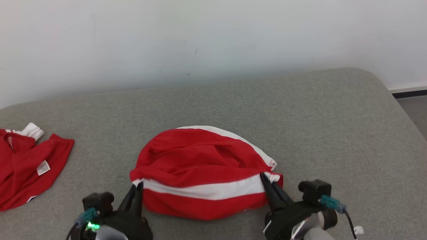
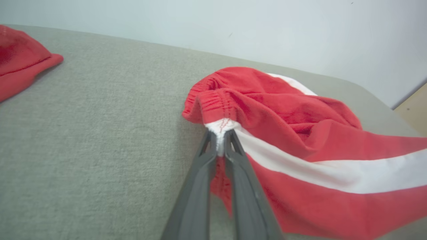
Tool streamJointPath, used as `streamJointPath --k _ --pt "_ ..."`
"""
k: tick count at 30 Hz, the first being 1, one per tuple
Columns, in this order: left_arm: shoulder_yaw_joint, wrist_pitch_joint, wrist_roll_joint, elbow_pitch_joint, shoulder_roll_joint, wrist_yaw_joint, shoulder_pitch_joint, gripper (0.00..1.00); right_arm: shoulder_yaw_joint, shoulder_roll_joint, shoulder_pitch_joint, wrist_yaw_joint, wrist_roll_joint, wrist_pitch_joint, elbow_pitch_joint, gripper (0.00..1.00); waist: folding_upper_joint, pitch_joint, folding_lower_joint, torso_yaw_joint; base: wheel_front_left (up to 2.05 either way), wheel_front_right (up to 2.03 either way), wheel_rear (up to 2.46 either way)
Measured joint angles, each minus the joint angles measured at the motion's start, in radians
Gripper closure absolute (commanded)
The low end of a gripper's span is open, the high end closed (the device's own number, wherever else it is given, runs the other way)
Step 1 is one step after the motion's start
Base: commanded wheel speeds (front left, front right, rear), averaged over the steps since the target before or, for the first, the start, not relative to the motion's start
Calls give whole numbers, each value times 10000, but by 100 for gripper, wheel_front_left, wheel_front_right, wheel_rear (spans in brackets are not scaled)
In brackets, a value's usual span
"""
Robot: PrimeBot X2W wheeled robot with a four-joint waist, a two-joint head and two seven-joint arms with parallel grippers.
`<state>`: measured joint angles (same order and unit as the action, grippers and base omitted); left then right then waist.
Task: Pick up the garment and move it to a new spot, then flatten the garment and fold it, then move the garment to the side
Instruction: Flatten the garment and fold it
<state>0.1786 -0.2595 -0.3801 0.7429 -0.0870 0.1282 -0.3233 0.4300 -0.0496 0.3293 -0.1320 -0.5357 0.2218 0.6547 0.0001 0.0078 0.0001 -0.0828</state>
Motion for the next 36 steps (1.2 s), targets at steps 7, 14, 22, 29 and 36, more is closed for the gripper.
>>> streamJointPath --k 7,14,22,29,36 --pt "727 359 -1883 -1818 36 13 -459 100 -681 -111 506 0 309 88 -1223 100 0 -78 0 37 0 0 0" --pt "936 1306 -3547 -3062 -297 13 -1815 100 -1062 -479 1642 0 493 -802 -2589 100 0 165 -1 -94 0 0 0" --pt "754 2159 -4385 -2963 -970 27 -4750 100 -10 -809 5402 2 813 -1789 -1831 100 1 1287 0 -346 0 0 0" --pt "863 1946 -3802 -2514 -1764 27 -7487 100 671 -518 9286 0 790 -1135 -349 100 2 2853 2 -729 0 0 0" --pt "786 899 -2911 -2410 -2307 27 -10694 100 -656 -608 12191 2 1733 360 621 100 3 4718 4 -1127 0 0 0"
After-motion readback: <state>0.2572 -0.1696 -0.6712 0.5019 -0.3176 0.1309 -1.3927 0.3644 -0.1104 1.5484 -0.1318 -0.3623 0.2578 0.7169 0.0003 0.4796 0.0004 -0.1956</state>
